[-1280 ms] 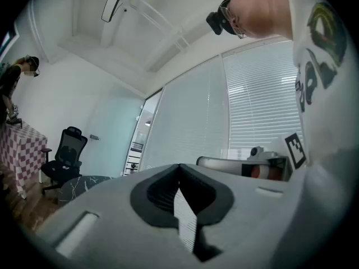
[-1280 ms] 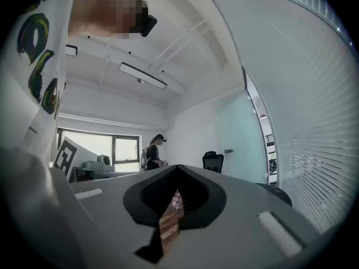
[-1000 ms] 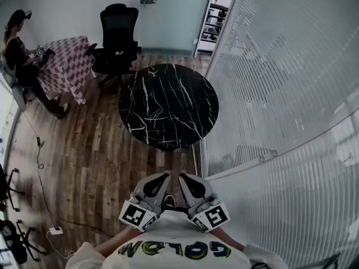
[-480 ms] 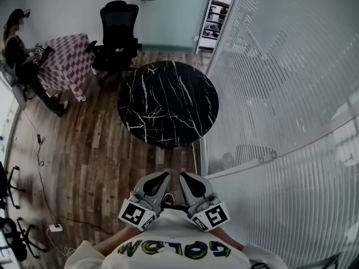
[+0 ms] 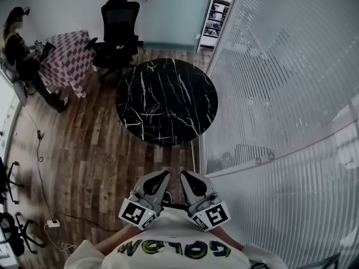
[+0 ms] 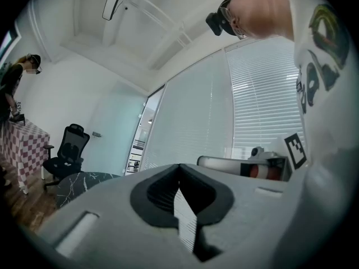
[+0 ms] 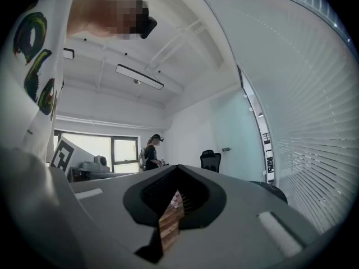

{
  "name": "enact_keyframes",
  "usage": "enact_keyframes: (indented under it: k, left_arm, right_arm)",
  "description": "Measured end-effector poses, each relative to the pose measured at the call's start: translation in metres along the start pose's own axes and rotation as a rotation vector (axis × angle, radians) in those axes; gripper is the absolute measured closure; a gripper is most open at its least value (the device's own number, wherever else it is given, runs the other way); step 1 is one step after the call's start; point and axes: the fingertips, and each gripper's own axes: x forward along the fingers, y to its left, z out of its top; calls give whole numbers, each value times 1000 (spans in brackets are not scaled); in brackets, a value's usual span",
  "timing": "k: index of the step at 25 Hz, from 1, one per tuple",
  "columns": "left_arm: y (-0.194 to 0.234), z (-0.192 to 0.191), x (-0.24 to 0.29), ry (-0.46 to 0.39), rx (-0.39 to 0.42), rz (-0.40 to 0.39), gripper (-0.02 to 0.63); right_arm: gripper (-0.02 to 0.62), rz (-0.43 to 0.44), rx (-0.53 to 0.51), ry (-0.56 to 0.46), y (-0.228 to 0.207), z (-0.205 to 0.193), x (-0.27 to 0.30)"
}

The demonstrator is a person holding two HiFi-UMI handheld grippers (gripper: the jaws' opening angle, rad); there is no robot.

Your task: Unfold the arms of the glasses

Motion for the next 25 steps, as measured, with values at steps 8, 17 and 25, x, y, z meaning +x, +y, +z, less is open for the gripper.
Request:
enact_keyframes:
  k: [8,17,25]
  left_arm:
    - [3,-5,6,7,-15,18,603]
    - [26,-7,18,8,-14,26,603]
    - [72,0,41,5,-26,23,603]
  right_arm:
    - [594,16,5,15,-6,-5,3]
    - [594,24,-2,22,-16,-10,27]
    - [594,14,-13,38,-33,-12,75]
